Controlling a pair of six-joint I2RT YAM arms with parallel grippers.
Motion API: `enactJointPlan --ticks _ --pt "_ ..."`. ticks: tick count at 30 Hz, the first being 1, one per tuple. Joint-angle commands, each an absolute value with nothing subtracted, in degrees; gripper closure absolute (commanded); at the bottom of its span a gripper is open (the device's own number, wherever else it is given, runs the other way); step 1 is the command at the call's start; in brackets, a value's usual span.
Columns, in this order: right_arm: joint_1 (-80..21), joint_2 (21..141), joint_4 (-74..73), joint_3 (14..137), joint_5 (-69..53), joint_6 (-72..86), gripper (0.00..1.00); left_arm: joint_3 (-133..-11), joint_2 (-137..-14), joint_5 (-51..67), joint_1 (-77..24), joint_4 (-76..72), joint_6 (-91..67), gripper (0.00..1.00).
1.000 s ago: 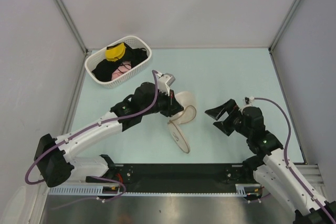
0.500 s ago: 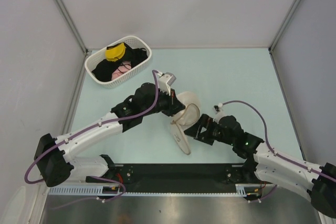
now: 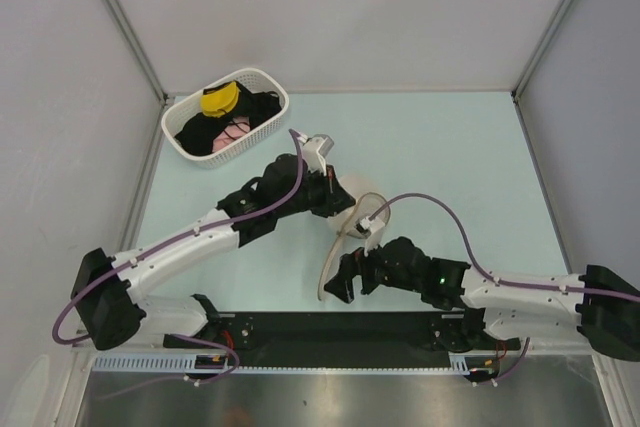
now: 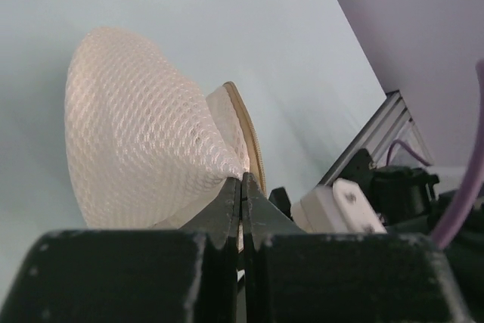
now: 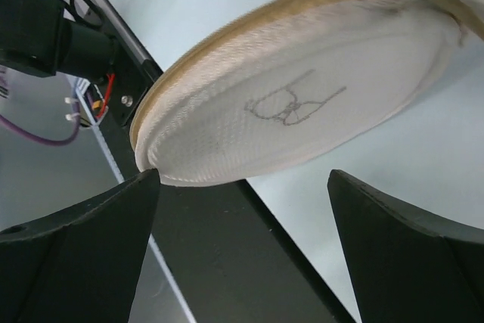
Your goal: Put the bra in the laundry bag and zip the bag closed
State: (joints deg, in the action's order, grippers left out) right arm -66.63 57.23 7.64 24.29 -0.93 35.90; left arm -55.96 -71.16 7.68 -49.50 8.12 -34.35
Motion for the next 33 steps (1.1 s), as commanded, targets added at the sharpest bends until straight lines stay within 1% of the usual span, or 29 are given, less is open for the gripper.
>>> enactJointPlan --ticks 1,4,5,6,8,10,11,12,14,15,16,17,19,20,21,22,23,24,25,26,28,29,30,31,33 --pt "-69.43 61.33 16.15 25.32 5.28 29.89 0.0 -59.15 -72.95 4.05 -49.75 9.58 -43.41 1.0" --pt "-69.43 65.9 17.84 28.29 4.75 31.37 0.0 -55.83 -70.41 -4.55 -47.47 12.47 -46.84 1.0" --pt "-69.43 68.44 17.06 29.34 4.4 33.03 0.0 -54.33 -68.14 -4.92 -46.16 12.57 -48.5 1.0" --pt "-69.43 69.16 16.88 30.23 4.39 34.0 0.0 -52.49 -66.81 -4.4 -42.92 12.13 -49.3 1.0" --pt "-69.43 69.87 16.96 31.29 3.87 36.37 0.0 -45.99 -63.74 -3.78 -39.83 10.65 -50.97 0.98" --pt "-69.26 69.18 15.22 32.07 5.43 37.87 0.0 -39.42 -59.08 -1.94 -34.38 9.67 -51.15 0.84" --pt "-69.08 68.65 12.16 32.17 6.23 38.75 0.0 -37.72 -57.84 -0.63 -32.63 10.19 -50.72 0.74" --pt "-68.3 67.16 11.0 32.17 6.76 39.98 0.0 -36.4 -55.05 1.04 -29.21 10.98 -50.36 0.57" --pt "-66.98 65.31 7.92 31.38 7.56 41.91 0.0 -34.11 -52.4 0.88 -27.43 14.91 -47.74 0.32" --pt "-65.23 63.74 7.13 30.94 7.38 43.58 0.0 -34.28 -50.99 -1.56 -26.99 16.77 -46.07 0.14" --pt "-64.17 63.11 6.51 30.42 6.16 44.72 0.0 -35.93 -49.41 -3.06 -26.98 19.14 -44.4 0.08" --pt "-63.03 62.84 5.11 29.89 5.63 45.87 0.0 -36.9 -48.7 -4.38 -27.07 22.99 -40.99 0.06" --pt "-59.86 62.4 2.83 29.79 4.92 50.52 0.0 -39.27 -48.6 -5.97 -27.07 23.99 -36.85 0.03" --pt "-59.07 62.49 0.38 30.06 5.44 52.28 0.0 -40.33 -49.73 -5.63 -26.98 23.47 -32.3 0.04" --pt "-58.71 62.66 -0.17 30.15 5.97 54.47 0.0 -41.73 -51.75 -4.93 -27.07 23.38 -30.26 0.07" --pt "-58.62 63.1 -1.31 30.23 6.15 56.49 0.0 -46.01 -54.99 -2.05 -27.07 23.64 -28.15 0.09" --pt "-58.88 63.71 -0.97 30.32 5.98 57.64 0.0 -48.66 -62.07 -0.63 -27.07 25.56 -24.21 0.1" --pt "-59.15 64.42 -0.88 30.67 6.24 58.87 0.0 -51.56 -66.92 0.95 -27.51 27.32 -22.17 0.16" --pt "-59.5 66.16 -0.44 30.85 6.59 60.45 0.0 -58.29 -70.97 2.18 -27.86 29.77 -20.41 0.21" --pt "-59.68 67.23 0.52 31.02 6.77 60.21 0.01 -60.8 -77.28 1.76 -28.64 33.19 -16.91 0.23" --pt "-59.85 71.08 2.19 32.16 6.42 59.42 0.02 -65.45 -81.19 0.1 -31.98 33.66 -10.59 0.22" --pt "-59.77 72.32 2.28 32.69 6.16 58.63 0.02 -66.87 -83.47 -4.96 -33.12 34.01 -9.16 0.22" --pt "-59.77 73.73 2.2 33.22 6.33 58.54 0.03 -68.02 -86.63 -5.88 -34.35 34.27 -8.01 0.2" --pt "-59.77 74.87 2.55 34.01 5.81 58.36 0.04 -69.94 -88.66 -5.8 -34.54 34.28 -6.26 0.2" --pt "-59.94 77.86 3.34 34.36 5.36 58.45 0.12 -72.24 -94.01 -7.37 -34.54 35.94 -6.33 0.21"
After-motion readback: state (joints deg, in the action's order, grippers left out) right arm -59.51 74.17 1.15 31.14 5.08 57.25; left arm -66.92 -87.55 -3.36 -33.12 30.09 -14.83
